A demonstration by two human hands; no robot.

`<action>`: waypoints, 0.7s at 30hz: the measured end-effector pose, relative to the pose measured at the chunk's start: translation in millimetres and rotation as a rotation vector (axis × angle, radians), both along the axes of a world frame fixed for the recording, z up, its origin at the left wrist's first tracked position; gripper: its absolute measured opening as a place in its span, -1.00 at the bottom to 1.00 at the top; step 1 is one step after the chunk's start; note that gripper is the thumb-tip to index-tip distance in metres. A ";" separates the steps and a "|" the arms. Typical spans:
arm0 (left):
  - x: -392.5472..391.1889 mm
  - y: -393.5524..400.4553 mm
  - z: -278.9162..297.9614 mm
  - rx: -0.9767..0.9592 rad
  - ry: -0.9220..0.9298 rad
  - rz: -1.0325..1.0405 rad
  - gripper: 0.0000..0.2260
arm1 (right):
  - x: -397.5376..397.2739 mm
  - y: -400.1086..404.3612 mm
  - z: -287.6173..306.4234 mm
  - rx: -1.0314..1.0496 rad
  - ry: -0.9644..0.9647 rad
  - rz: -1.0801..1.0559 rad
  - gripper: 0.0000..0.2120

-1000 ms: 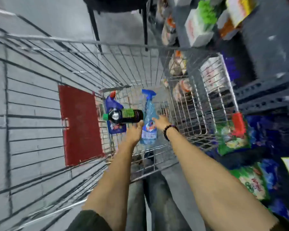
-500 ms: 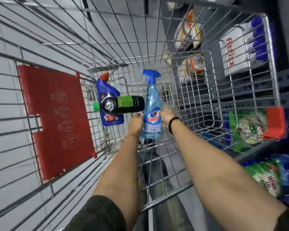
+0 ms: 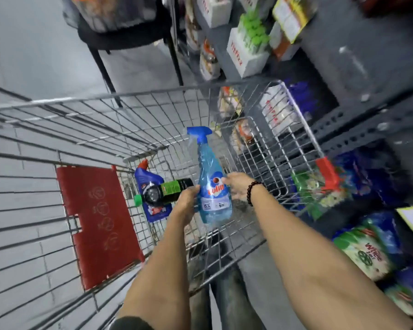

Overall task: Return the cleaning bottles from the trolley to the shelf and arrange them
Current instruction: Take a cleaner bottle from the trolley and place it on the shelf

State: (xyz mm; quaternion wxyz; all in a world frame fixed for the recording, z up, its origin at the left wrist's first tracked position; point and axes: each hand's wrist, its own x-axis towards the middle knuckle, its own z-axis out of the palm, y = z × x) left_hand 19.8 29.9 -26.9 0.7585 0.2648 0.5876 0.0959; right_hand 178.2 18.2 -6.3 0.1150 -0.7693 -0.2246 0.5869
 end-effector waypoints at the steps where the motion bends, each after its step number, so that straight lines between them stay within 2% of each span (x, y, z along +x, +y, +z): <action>1: -0.6 0.9 13.8 0.015 -0.035 -0.005 -0.80 | 1.9 -3.3 15.1 0.035 0.069 -0.072 -0.75; 3: -2.2 1.7 43.4 0.049 -0.104 -0.028 -0.80 | 6.0 -13.4 46.2 0.110 0.271 -0.253 -0.93; 4: -4.1 2.2 58.6 0.068 -0.141 -0.049 -0.79 | 8.6 -19.8 61.3 0.156 0.341 -0.306 -0.95; 7: -10.0 2.2 104.7 0.137 -0.254 -0.167 -0.89 | 20.8 -42.8 105.9 0.303 0.425 -0.343 -0.78; 9: -12.0 -0.6 133.3 0.171 -0.317 -0.220 -0.95 | 28.9 -60.6 137.4 0.391 0.466 -0.314 -0.78; 14: -2.3 -23.2 218.0 0.345 -0.471 -0.355 -0.97 | 43.4 -111.5 223.4 0.627 0.523 -0.252 -0.67; 19: 16.1 -58.7 295.9 0.470 -0.651 -0.487 -0.87 | 54.4 -176.0 306.5 0.858 0.461 -0.227 -0.33; 21: 23.0 -74.8 324.5 0.506 -0.733 -0.537 -0.79 | 57.5 -200.4 334.2 0.962 0.404 -0.217 -0.27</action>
